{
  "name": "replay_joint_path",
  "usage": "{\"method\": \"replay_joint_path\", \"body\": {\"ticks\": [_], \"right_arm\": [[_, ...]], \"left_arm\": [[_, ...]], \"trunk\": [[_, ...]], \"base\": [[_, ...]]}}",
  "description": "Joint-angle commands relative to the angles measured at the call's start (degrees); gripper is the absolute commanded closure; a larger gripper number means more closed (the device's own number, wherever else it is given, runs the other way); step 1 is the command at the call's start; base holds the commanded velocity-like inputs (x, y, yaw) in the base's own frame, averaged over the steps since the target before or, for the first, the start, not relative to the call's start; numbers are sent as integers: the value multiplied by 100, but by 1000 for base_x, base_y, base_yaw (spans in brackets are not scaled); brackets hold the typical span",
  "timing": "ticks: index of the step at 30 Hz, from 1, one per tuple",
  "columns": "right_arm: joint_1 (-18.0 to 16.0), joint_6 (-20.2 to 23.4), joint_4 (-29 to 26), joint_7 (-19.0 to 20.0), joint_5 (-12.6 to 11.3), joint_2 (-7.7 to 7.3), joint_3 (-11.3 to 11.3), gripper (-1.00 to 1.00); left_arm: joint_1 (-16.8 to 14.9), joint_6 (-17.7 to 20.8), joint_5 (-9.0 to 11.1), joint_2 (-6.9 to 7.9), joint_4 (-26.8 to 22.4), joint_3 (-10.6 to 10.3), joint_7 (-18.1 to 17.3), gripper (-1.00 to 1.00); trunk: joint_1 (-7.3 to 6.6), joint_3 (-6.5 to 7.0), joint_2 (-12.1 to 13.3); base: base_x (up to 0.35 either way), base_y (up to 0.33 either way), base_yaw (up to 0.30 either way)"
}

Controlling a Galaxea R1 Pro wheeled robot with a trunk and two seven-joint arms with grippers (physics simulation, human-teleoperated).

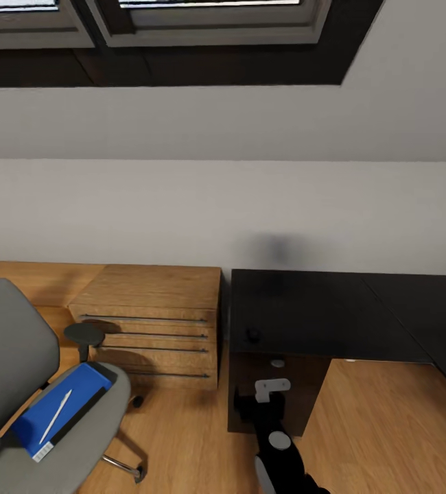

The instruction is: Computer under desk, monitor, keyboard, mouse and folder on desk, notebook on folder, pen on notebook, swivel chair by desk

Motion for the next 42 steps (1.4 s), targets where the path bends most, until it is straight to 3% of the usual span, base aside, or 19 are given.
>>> {"method": "replay_joint_path", "body": {"ticks": [1,8,14,32,37,42], "right_arm": [[-4,-70,86,-39,-17,0,6,-100],[-4,-655,745,-37,-1,0,-10,-100],[-4,-1831,1944,-70,13,-113,-3,-100],[-4,-3558,4783,-58,-11,-173,-33,-100],[-4,-4070,5179,-73,-12,-175,-38,-100],[-4,-4282,5355,-71,-17,-190,-49,-100]], "left_arm": [[-3,-12,24,0,4,-11,6,-100],[-3,22,24,12,18,-11,6,-100],[-3,28,24,25,186,-16,6,-100],[-3,22,22,26,271,-22,6,-100],[-3,21,18,26,272,-26,2,-100],[-3,5,14,23,272,-32,-2,-100]], "trunk": [[0,-7,-5],[0,-7,-5],[-131,101,235],[-527,424,957],[-571,460,1038],[-571,460,1038]], "base": [[-15,10,0],[-7,4,0],[-1,1,0],[0,0,-10],[0,0,-180],[0,0,-256]]}}
